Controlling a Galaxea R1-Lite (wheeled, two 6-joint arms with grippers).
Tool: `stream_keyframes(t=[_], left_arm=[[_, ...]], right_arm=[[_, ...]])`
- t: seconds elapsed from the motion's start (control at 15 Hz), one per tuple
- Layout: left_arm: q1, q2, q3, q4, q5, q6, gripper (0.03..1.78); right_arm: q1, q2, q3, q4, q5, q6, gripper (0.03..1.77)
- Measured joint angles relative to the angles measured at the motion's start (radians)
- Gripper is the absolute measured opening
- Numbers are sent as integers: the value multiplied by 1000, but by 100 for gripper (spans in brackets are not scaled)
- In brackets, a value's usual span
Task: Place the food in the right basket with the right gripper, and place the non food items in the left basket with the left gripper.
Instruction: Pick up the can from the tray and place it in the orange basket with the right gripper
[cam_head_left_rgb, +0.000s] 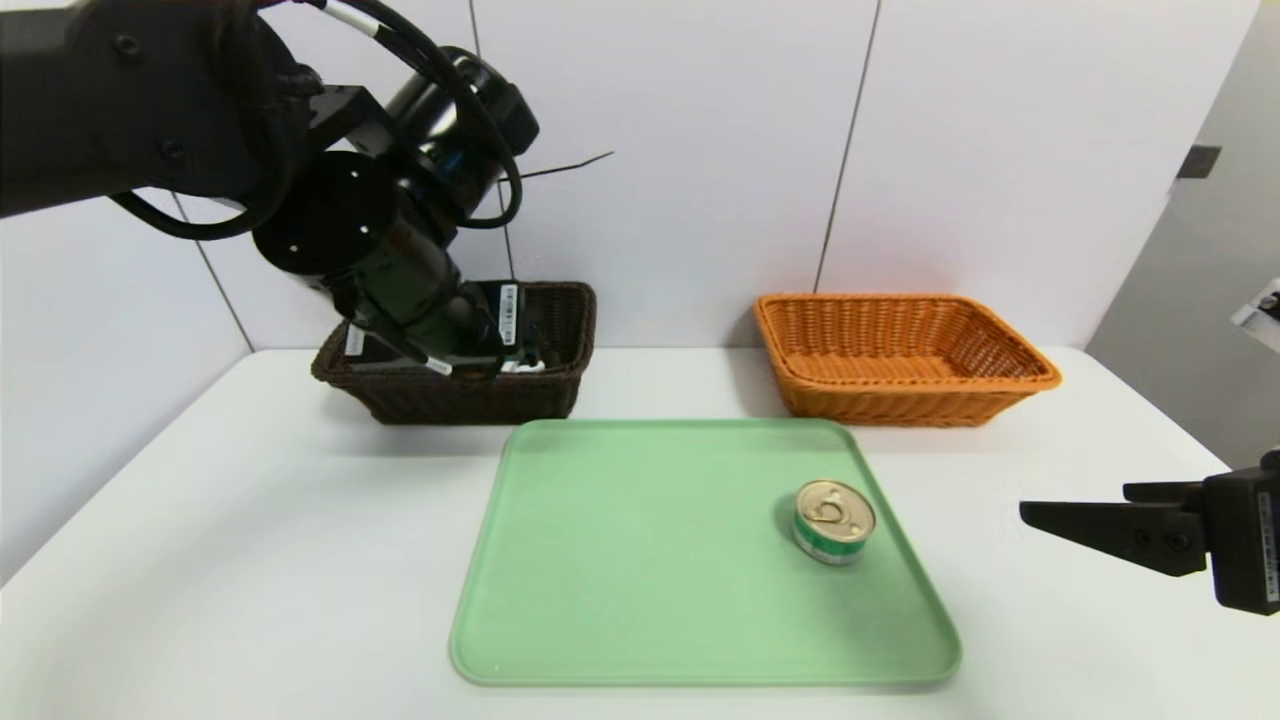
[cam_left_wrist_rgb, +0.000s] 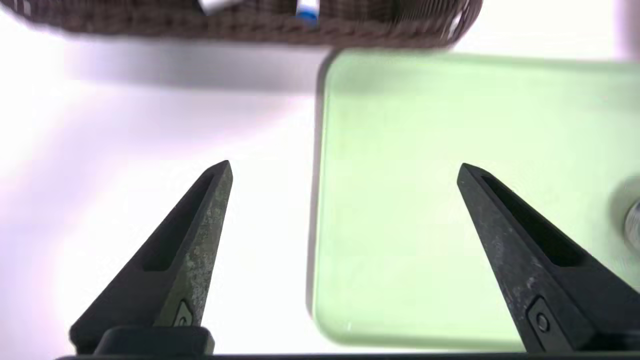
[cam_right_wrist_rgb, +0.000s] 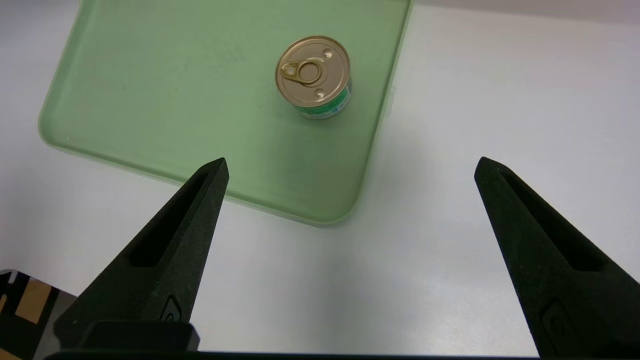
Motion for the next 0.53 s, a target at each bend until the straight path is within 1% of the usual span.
stream_keyframes(t=[0.13,0.33,0.53], left_arm=[[-29,-55,78,4,-20,-11,162],[-61,-163,186,-4,-85,1,165],[-77,-291,350,-65,-137,74,167]], right_arm=[[4,13,-1,-2,3,-2,170],[13,38,-3,-6,5,-4,170],[42,67,-3,-8,13,-3,170]])
